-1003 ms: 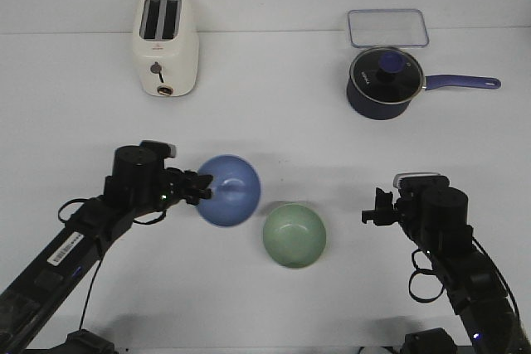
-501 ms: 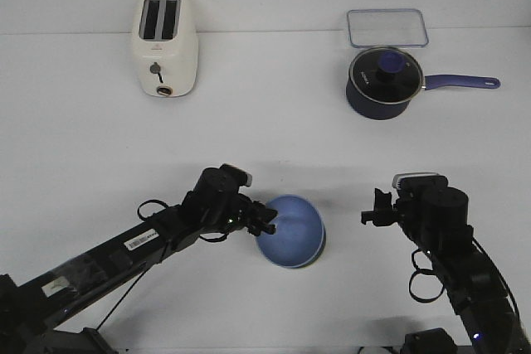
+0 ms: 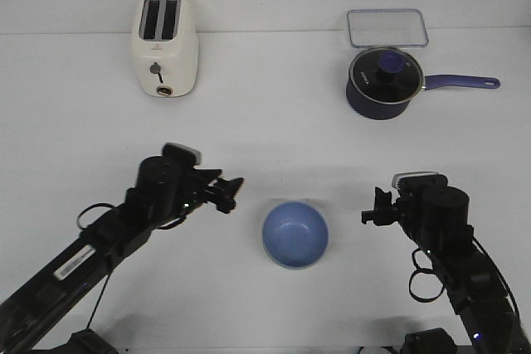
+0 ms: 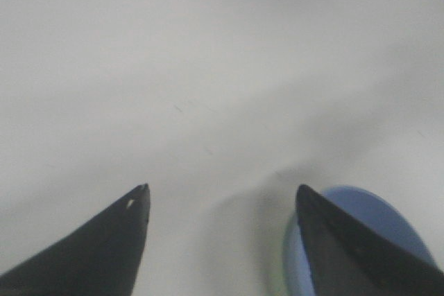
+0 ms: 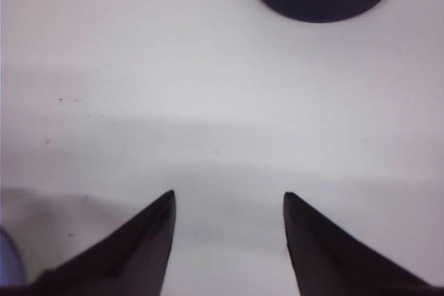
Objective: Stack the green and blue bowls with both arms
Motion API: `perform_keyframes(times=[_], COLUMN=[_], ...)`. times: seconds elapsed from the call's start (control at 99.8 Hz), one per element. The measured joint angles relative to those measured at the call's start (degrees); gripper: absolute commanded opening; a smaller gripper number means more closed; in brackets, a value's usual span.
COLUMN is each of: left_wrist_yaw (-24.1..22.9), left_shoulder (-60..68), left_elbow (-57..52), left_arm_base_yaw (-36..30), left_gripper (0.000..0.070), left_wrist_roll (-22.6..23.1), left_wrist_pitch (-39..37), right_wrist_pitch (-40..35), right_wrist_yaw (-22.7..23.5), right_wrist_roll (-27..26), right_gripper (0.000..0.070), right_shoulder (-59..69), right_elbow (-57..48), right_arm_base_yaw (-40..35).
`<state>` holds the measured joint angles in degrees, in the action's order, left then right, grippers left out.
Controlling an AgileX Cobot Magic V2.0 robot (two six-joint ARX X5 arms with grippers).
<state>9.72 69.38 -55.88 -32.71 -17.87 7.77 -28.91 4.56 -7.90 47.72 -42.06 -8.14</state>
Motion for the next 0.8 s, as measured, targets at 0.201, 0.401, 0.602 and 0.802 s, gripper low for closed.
perform_keyframes(times=[0.201,0.401,0.602,0.802], left_wrist_yaw=[-17.00,-20.52,-20.52,-20.50], left_shoulder=[-13.66,-28.13,-47.36,-53.72], left_elbow=[-0.04,12.09,32.35,34.29], left_arm_base_yaw=[8.83,18.75,24.33,25.00], left_gripper=[0.0013,0.0012,0.0013,0.0015], left_wrist_roll=[9.20,14.64,15.65,15.21], left_wrist_pitch=[6.75,0.22,-14.14,-14.25], right_wrist_pitch=[5.11,18.88,28.13,28.37], right_wrist_yaw=[1.46,1.49,-2.23,-5.92], right_wrist_roll=[0.22,1.14,2.56,2.51], right_gripper=[0.0000,0.0000,0.0000,0.0000], right_shoulder=[-2.38,-16.09,-31.65,-32.98], right_elbow=[0.98,12.20,24.63,25.00], right_arm_base_yaw=[0.00,-0.02,-0.04,-0.04])
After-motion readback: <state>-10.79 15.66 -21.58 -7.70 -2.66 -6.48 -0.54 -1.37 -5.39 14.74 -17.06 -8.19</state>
